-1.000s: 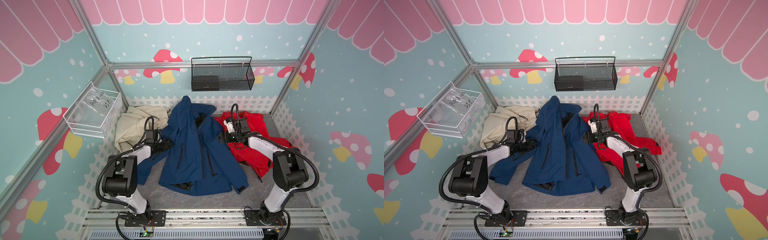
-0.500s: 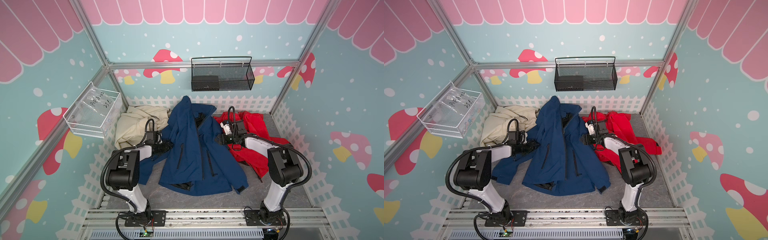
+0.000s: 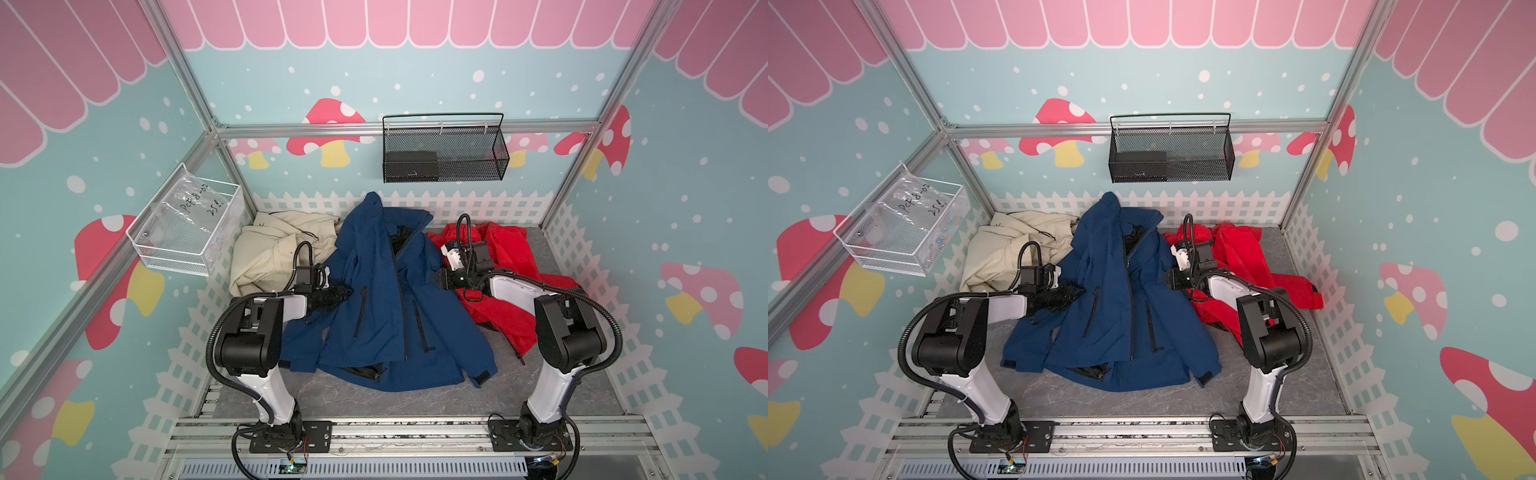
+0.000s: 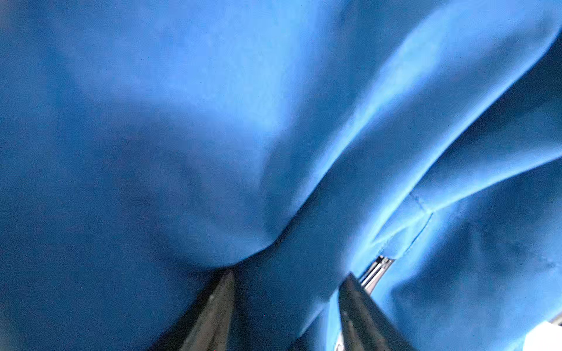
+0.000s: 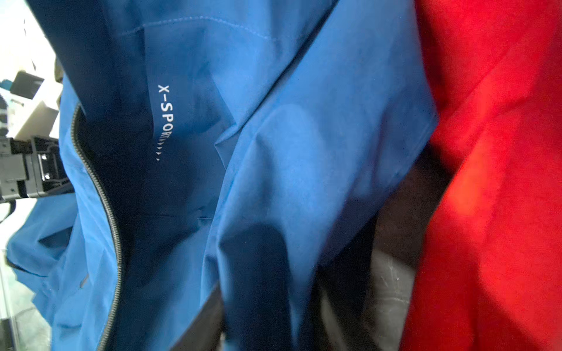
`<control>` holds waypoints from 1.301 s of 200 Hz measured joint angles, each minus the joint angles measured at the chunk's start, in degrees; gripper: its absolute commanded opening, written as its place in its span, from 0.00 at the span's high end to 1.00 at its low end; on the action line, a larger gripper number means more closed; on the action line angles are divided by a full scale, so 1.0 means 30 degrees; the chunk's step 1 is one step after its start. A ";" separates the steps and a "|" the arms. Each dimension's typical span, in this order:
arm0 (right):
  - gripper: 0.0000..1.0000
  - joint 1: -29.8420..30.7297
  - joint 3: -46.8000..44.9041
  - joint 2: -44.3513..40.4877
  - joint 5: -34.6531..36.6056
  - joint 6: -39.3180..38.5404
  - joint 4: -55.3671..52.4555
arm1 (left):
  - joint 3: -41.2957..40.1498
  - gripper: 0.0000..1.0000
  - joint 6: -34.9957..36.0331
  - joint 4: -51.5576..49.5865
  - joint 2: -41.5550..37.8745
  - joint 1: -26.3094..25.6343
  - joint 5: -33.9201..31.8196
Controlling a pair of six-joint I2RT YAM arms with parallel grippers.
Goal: Unzip the jacket
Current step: Move the jacket to the center of the board.
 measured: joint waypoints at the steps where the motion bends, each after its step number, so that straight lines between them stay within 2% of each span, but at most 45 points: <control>1: 0.68 0.0000 0.0000 0.0000 -0.0007 -0.0022 0.0015 | 0.0000 0.55 -0.0015 0.0007 0.0007 -0.0007 0.0000; 11: 0.72 0.0000 -0.0029 0.0000 -0.0022 0.0073 0.0058 | 0.0015 0.63 0.0080 0.0022 0.0124 -0.0189 0.0044; 31: 0.89 0.0000 -0.0087 0.0000 0.0029 0.0262 0.0146 | 0.0058 0.85 -0.0007 -0.0058 0.0393 -0.0619 0.0182; 44: 0.99 0.0000 -0.0087 0.0000 0.0153 0.0321 0.0197 | 0.0058 0.95 -0.0131 -0.0175 0.0503 -0.0831 0.0270; 51: 1.00 0.0000 -0.0087 0.0000 0.0240 0.0342 0.0226 | 0.0058 1.00 -0.0226 -0.0262 0.0510 -0.0933 0.0350; 78: 1.00 0.0000 -0.0073 -0.0109 0.0444 0.0262 0.0211 | 0.0204 1.00 -0.0517 -0.0801 0.0284 -0.1450 0.0452; 103: 1.00 -0.0044 0.0605 -0.0794 0.0597 0.0226 -0.0321 | 0.0991 1.00 -0.0590 -0.2280 -0.0750 -0.2827 0.0284; 159: 1.00 -0.1027 0.5457 -0.2346 0.1559 -0.0175 -0.1610 | 0.5952 1.00 -0.1916 -0.3949 -0.1530 -0.6994 -0.0284; 179: 1.00 -0.1501 0.6557 -0.2543 0.1887 -0.0321 -0.2076 | 0.8677 1.00 -0.2572 -0.3927 -0.0474 -0.8568 -0.0459; 216: 1.00 -0.2178 0.7351 -0.2565 0.2521 -0.0736 -0.3118 | 1.4280 1.00 -0.3789 -0.3497 0.3570 -1.0950 -0.0554; 232: 1.00 -0.2317 0.7278 -0.2565 0.2521 -0.0874 -0.3402 | 1.5198 1.00 -0.4182 -0.3300 0.4743 -1.1570 -0.0685; 260: 1.00 -0.2310 0.5537 -0.2637 0.2353 -0.0940 -0.2907 | 1.5074 1.00 -0.4721 -0.3191 0.5523 -1.2087 -0.0933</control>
